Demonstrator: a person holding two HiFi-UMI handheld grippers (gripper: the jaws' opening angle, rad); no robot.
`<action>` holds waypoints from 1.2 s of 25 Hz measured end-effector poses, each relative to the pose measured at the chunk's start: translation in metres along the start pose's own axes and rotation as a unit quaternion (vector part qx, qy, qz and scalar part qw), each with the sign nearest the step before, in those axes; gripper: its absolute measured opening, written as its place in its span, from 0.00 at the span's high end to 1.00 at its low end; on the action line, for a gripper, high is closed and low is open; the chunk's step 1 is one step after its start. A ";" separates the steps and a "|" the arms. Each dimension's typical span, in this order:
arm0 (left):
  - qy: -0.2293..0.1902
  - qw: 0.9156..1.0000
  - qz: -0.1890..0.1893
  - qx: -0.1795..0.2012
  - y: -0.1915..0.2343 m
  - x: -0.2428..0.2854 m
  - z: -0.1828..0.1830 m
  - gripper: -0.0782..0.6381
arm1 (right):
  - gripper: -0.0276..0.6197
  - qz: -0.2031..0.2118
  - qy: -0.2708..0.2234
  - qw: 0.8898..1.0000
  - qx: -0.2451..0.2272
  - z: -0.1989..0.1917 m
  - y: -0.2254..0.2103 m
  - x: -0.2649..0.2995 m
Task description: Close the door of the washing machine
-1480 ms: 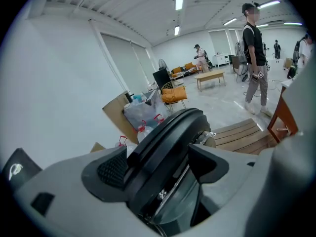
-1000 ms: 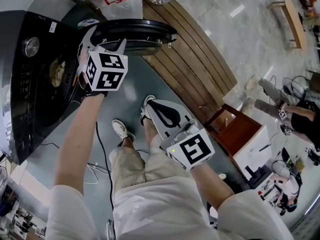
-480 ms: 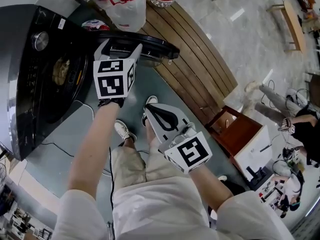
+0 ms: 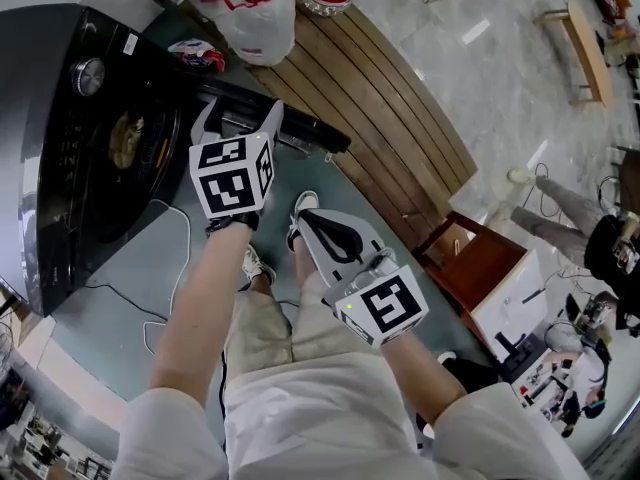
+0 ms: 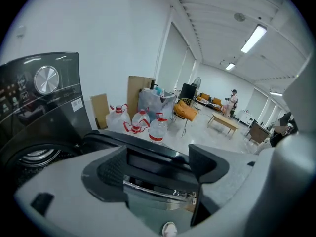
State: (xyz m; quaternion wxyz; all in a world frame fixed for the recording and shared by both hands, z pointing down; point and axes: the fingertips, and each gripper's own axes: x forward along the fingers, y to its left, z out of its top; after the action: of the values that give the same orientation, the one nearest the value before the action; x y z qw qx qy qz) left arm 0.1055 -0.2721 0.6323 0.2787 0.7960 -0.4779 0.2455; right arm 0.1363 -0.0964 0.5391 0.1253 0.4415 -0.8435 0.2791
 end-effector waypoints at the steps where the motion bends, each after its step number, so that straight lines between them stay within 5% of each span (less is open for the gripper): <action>1: 0.003 1.000 0.004 0.007 0.001 -0.002 -0.003 0.37 | 0.96 -0.001 0.000 1.000 0.000 -0.001 0.000 0.000; 13: 0.015 0.998 0.040 0.038 0.017 -0.039 -0.037 0.37 | 0.96 0.011 0.004 1.000 -0.011 -0.006 0.028 0.005; 30: 0.020 0.993 0.033 0.115 0.072 -0.095 -0.080 0.44 | 0.96 0.045 0.012 0.999 -0.028 -0.023 0.106 0.023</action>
State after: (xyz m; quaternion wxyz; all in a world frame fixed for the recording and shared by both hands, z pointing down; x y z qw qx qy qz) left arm -0.0096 -0.1864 0.6434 0.1868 0.8016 -0.4667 0.3236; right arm 0.0363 -0.0505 0.5300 0.1349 0.3958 -0.8686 0.2661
